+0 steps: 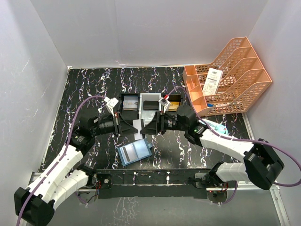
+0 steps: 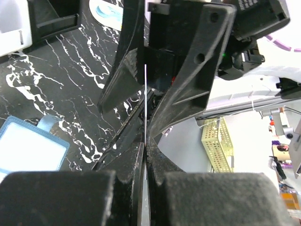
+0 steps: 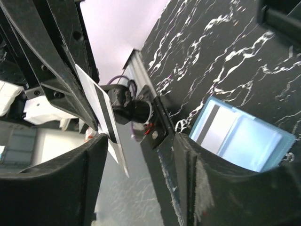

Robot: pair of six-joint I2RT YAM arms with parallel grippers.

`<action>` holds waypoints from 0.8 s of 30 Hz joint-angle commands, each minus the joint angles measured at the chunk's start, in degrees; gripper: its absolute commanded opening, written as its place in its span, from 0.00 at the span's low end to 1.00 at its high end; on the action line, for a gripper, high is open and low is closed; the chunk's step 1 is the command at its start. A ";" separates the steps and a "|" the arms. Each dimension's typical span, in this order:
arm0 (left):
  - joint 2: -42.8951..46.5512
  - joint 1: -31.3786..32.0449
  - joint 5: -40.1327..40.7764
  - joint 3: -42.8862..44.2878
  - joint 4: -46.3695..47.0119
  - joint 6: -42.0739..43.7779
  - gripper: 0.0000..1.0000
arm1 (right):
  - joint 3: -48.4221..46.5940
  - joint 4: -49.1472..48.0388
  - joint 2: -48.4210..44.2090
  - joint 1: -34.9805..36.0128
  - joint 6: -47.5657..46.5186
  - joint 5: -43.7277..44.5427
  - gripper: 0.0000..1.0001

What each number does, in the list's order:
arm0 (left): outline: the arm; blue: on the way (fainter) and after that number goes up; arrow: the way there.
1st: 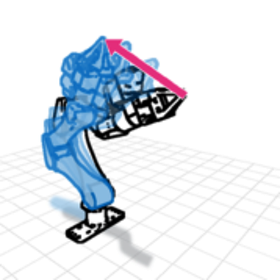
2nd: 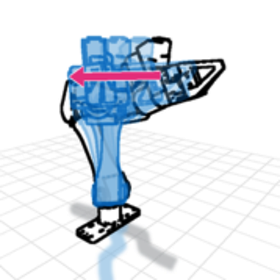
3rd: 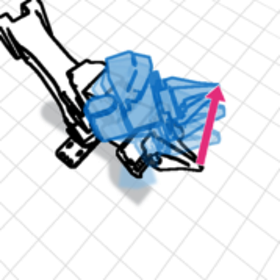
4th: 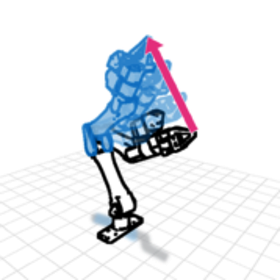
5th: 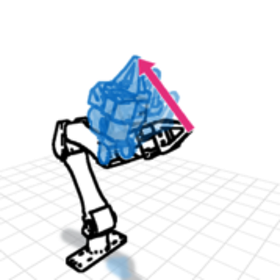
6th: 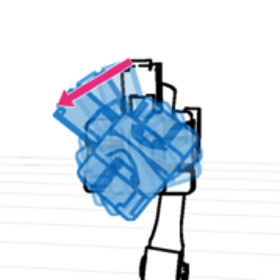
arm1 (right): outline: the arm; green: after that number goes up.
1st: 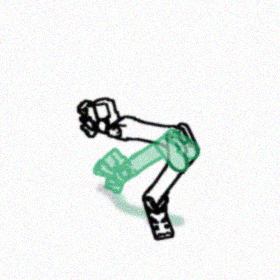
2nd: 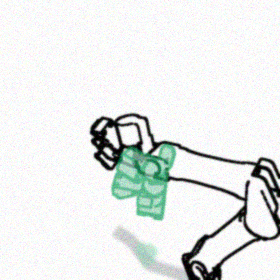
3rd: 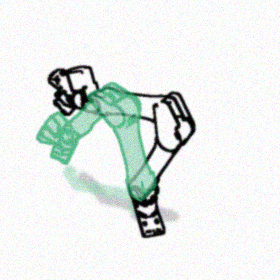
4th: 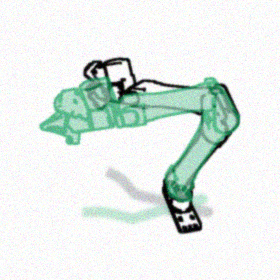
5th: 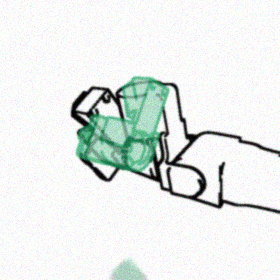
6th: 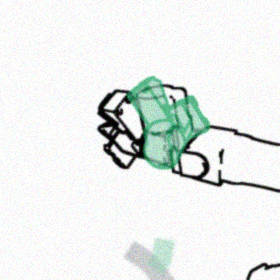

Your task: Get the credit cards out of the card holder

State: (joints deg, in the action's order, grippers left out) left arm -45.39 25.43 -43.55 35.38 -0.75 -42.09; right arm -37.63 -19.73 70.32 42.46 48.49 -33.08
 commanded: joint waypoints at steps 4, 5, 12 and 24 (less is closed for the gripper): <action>0.21 -0.36 -6.42 -0.48 4.70 -2.39 0.00 | -1.41 -12.62 1.78 -0.16 5.70 -8.54 0.43; 0.21 -0.39 -6.64 -0.51 4.52 -2.32 0.00 | -1.13 -13.61 1.82 -0.10 6.34 -8.90 0.40; -0.11 -0.43 -8.33 -0.47 3.40 -1.55 0.00 | 0.38 -18.90 2.31 -0.46 9.10 -10.32 0.26; 2.02 -0.47 -8.14 -0.97 2.02 0.01 0.00 | 1.58 -23.51 3.81 -0.72 11.78 -14.14 0.11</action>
State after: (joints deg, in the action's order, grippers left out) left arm -45.45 25.23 -50.41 34.81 1.67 -43.05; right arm -36.51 -37.43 74.39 41.87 59.11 -44.73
